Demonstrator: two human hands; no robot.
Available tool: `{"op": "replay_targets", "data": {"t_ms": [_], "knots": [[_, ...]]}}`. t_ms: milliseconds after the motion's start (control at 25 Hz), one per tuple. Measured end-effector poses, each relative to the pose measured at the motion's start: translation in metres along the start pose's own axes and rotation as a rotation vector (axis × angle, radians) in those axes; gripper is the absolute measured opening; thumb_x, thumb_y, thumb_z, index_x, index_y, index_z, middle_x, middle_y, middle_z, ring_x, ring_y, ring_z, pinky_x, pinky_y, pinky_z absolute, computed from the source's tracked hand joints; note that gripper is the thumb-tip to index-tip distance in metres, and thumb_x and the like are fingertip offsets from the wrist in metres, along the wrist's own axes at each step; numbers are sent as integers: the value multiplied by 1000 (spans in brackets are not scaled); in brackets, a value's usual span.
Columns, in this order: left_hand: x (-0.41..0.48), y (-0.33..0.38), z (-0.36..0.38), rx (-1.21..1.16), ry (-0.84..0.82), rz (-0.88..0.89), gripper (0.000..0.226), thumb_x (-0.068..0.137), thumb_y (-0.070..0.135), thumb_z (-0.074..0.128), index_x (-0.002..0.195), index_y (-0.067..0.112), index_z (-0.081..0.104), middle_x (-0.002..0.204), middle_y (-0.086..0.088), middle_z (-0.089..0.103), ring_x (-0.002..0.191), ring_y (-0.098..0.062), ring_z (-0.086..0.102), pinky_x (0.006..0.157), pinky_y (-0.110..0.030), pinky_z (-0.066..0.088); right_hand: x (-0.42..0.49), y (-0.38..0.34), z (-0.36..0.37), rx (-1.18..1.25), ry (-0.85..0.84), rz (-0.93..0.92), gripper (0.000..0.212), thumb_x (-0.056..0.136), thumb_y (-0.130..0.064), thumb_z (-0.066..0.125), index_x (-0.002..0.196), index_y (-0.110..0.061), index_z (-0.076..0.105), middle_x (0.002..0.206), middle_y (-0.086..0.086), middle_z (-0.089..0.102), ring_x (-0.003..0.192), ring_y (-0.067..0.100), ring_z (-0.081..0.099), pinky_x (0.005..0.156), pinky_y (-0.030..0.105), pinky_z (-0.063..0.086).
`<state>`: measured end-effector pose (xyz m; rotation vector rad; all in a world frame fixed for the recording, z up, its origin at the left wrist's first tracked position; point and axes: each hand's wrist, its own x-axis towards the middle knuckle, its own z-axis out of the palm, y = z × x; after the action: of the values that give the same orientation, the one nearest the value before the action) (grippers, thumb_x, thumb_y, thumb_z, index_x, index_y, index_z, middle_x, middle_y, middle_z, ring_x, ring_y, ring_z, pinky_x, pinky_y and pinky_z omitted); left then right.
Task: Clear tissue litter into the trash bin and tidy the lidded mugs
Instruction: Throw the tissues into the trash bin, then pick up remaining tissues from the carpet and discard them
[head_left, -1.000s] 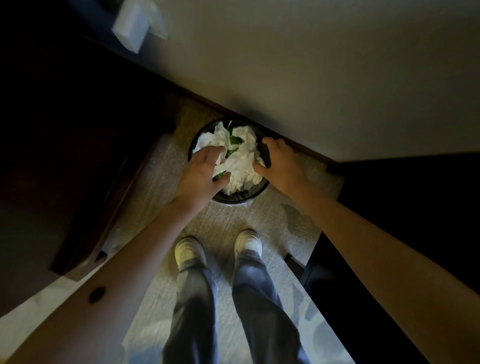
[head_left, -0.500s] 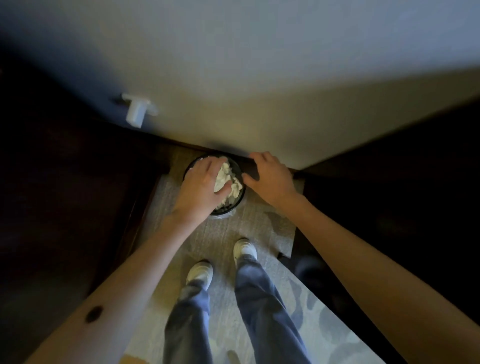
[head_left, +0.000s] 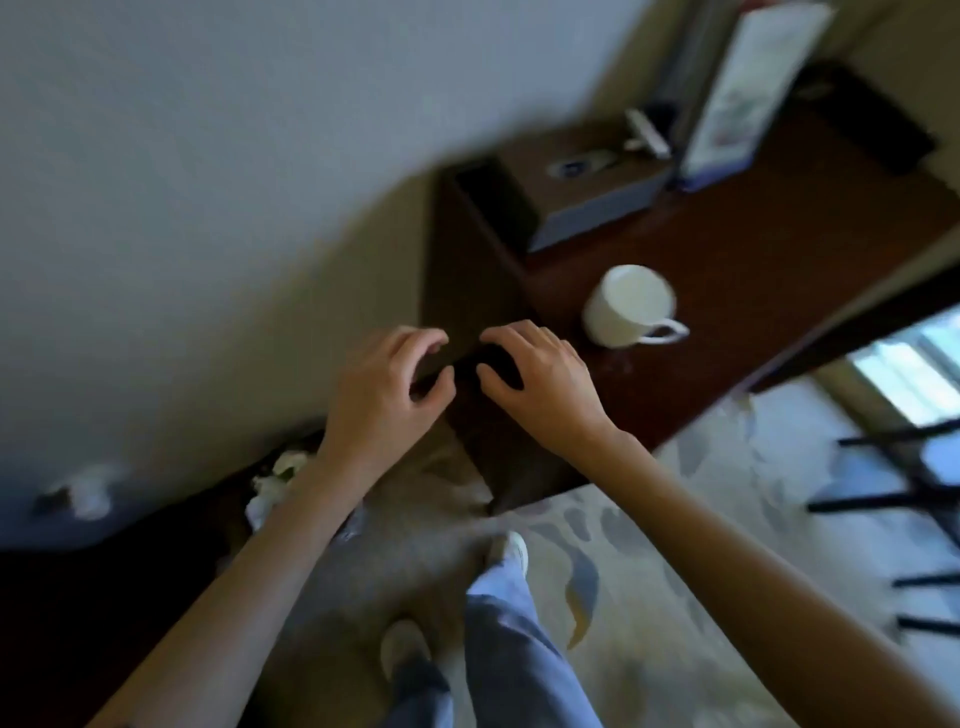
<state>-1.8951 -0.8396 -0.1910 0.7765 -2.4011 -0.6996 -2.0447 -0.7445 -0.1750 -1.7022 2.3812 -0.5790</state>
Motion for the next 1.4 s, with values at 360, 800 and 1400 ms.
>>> {"op": "replay_targets", "data": {"t_ms": [360, 800, 1400], "knots": [[41, 274, 89, -214, -236, 576, 30, 84, 33, 47, 104, 16, 60, 97, -3, 67, 91, -20, 59, 79, -34, 44, -213, 124, -197, -161, 415, 592, 30, 89, -32, 53, 115, -19, 58, 115, 4, 63, 105, 24, 57, 90, 35, 42], [-104, 567, 263, -335, -577, 921, 21, 81, 26, 56, 99, 17, 63, 88, 0, 66, 89, -21, 61, 80, -36, 44, -557, 239, -281, -214, 583, 1137, 28, 88, -31, 55, 111, -18, 60, 110, 3, 64, 104, 20, 57, 88, 33, 43], [-313, 845, 488, -366, -892, 1244, 18, 83, 23, 59, 99, 16, 62, 90, -1, 67, 87, -22, 61, 79, -37, 46, -926, 363, -321, -166, 749, 1603, 26, 89, -28, 53, 111, -15, 59, 109, 5, 63, 103, 21, 56, 90, 38, 43]]}}
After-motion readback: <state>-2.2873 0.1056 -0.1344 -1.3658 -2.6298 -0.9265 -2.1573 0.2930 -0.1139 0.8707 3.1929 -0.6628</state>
